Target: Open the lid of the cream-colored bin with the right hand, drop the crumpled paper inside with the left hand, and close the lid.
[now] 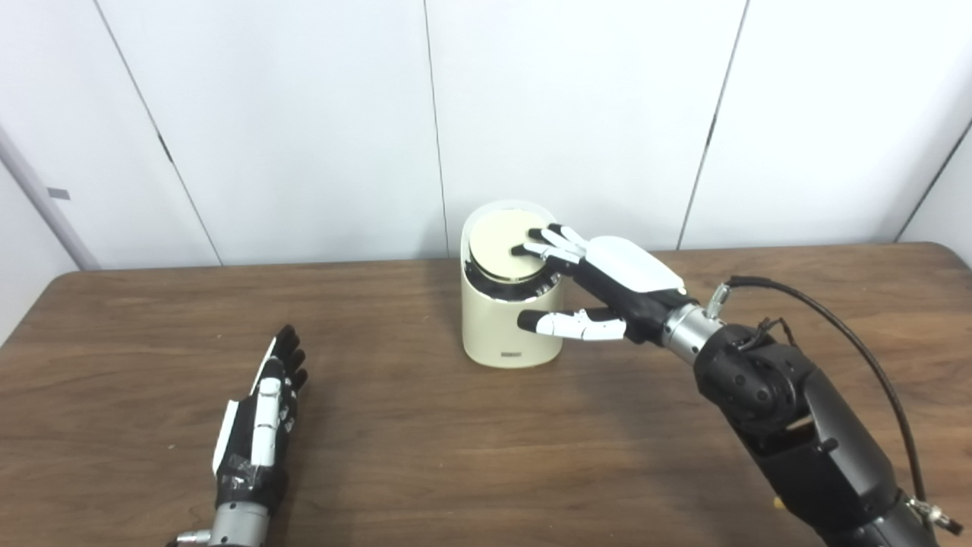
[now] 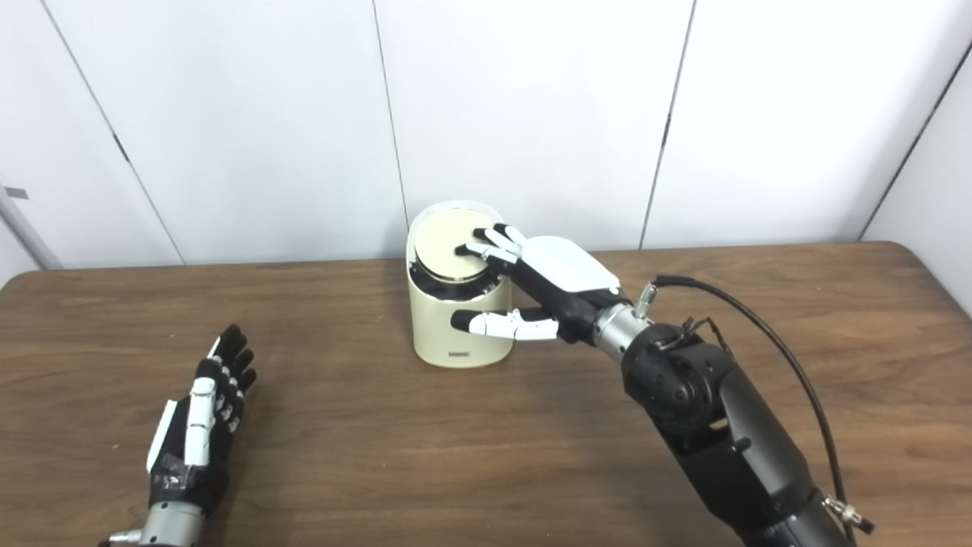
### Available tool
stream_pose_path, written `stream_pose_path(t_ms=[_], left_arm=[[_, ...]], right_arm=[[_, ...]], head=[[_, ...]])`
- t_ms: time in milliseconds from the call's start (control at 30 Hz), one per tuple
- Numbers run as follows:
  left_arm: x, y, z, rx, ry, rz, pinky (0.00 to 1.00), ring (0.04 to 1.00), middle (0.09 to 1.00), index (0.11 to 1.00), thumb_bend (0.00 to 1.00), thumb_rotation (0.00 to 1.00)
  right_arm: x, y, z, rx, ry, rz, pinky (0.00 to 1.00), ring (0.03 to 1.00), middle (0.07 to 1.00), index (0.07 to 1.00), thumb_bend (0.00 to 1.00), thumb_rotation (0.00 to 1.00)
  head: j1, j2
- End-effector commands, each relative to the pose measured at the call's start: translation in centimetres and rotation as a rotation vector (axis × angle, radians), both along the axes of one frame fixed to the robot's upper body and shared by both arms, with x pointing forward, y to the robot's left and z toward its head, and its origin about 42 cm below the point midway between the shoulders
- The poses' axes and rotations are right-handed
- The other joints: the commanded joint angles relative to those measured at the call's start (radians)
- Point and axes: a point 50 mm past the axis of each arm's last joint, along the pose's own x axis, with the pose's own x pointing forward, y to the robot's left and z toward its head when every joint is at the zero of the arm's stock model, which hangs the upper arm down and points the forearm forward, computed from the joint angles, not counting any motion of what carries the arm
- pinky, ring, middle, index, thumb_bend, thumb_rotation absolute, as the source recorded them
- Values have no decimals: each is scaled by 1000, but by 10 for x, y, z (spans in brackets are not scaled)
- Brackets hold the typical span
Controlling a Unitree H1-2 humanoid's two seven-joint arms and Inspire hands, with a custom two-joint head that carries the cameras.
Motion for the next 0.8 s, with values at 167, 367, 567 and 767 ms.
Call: stream_pose_path(t_ms=[167,367,567,767], left_arm=[[-7,-12,-19,-49,65,-1,1000,1000,1000,1000,553,925],[-7,-13,-18,-54,65,2,1000,1000,1000,1000,563,909],[-7,-12,-18,-53,67,3,1000,1000,1000,1000,570,911],[-7,-11,-18,-40,65,1,1000,1000,1000,1000,566,929]], right_arm=[[0,0,8,-16,-32,20,975,1000,997,905,536,969],[0,0,10,-26,-30,16,974,1000,999,900,530,974],[0,1,8,-53,-28,14,973,1000,1000,878,527,979],[1,1,5,-68,-17,19,972,1000,999,862,543,1000]], head=[[0,2],[3,9],[4,10],[7,15]])
